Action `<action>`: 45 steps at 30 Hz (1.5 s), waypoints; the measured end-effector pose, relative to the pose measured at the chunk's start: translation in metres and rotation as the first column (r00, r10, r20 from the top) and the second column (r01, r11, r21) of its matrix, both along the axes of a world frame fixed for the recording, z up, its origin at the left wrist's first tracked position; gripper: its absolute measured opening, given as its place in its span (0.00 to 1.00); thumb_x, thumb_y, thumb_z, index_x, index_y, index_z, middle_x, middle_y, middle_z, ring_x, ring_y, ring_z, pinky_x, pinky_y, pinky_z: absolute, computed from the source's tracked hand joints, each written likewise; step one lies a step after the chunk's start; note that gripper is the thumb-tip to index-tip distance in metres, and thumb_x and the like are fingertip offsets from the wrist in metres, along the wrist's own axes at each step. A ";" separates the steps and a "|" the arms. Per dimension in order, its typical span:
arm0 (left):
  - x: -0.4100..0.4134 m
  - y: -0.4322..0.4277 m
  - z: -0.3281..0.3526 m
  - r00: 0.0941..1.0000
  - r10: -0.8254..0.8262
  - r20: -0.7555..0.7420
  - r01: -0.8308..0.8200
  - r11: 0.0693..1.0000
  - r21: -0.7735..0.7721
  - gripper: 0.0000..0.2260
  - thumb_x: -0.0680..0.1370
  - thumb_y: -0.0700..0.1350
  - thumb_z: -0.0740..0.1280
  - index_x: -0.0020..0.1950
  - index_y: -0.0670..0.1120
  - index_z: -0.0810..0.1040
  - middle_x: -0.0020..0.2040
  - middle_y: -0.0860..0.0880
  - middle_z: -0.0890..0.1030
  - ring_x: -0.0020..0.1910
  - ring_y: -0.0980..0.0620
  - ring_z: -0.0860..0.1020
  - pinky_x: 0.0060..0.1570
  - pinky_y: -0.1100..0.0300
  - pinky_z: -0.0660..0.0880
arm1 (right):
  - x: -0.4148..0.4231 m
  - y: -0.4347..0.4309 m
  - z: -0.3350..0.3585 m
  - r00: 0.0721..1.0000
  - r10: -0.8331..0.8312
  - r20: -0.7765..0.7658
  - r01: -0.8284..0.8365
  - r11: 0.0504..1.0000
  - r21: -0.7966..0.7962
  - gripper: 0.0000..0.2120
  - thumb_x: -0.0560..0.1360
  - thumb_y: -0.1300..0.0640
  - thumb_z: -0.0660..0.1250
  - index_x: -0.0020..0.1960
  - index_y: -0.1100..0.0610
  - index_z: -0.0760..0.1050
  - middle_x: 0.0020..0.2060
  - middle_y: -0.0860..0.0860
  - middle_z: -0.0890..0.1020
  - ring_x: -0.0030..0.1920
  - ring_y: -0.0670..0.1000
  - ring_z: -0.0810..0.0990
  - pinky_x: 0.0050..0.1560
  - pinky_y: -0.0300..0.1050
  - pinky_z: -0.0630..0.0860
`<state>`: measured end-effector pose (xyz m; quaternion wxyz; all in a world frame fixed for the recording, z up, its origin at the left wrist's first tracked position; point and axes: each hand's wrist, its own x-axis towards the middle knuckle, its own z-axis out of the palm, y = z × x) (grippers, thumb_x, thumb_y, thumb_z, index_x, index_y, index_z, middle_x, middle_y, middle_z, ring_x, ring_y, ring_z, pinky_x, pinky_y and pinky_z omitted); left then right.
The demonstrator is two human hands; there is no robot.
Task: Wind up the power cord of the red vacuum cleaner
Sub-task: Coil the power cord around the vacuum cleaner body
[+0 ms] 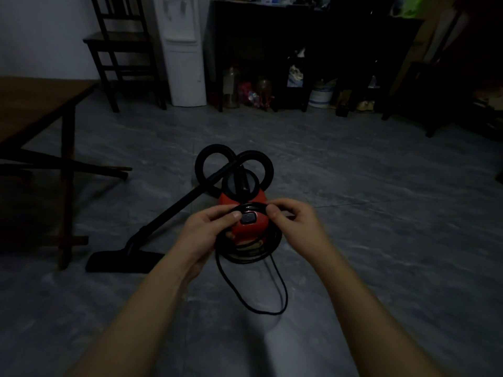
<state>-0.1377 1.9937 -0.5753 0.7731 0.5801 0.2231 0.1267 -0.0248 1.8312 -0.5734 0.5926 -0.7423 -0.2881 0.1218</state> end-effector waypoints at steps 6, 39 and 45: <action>-0.003 -0.009 -0.001 0.999 -0.049 -0.019 0.052 0.972 0.229 0.08 0.75 0.39 0.73 0.53 0.47 0.85 0.47 0.49 0.87 0.46 0.55 0.85 0.41 0.68 0.77 | -0.005 0.005 -0.002 0.995 0.078 0.065 -0.071 0.992 -0.107 0.09 0.77 0.58 0.71 0.56 0.54 0.83 0.47 0.45 0.85 0.45 0.43 0.83 0.51 0.48 0.81; 0.001 0.008 -0.002 0.989 0.129 0.078 -0.126 0.991 -0.038 0.08 0.78 0.41 0.69 0.54 0.40 0.82 0.29 0.51 0.73 0.25 0.56 0.66 0.27 0.65 0.68 | -0.006 0.010 -0.011 0.998 -0.025 0.052 0.033 0.983 -0.178 0.06 0.79 0.54 0.67 0.54 0.49 0.81 0.45 0.45 0.84 0.39 0.41 0.82 0.42 0.39 0.80; -0.004 0.000 -0.005 1.000 0.023 -0.021 -0.020 0.988 0.154 0.07 0.78 0.43 0.69 0.54 0.43 0.84 0.27 0.58 0.78 0.24 0.62 0.74 0.27 0.69 0.68 | -0.015 0.018 -0.008 0.988 0.091 0.126 -0.069 0.983 -0.172 0.11 0.78 0.53 0.68 0.60 0.47 0.81 0.52 0.43 0.84 0.54 0.43 0.82 0.57 0.50 0.81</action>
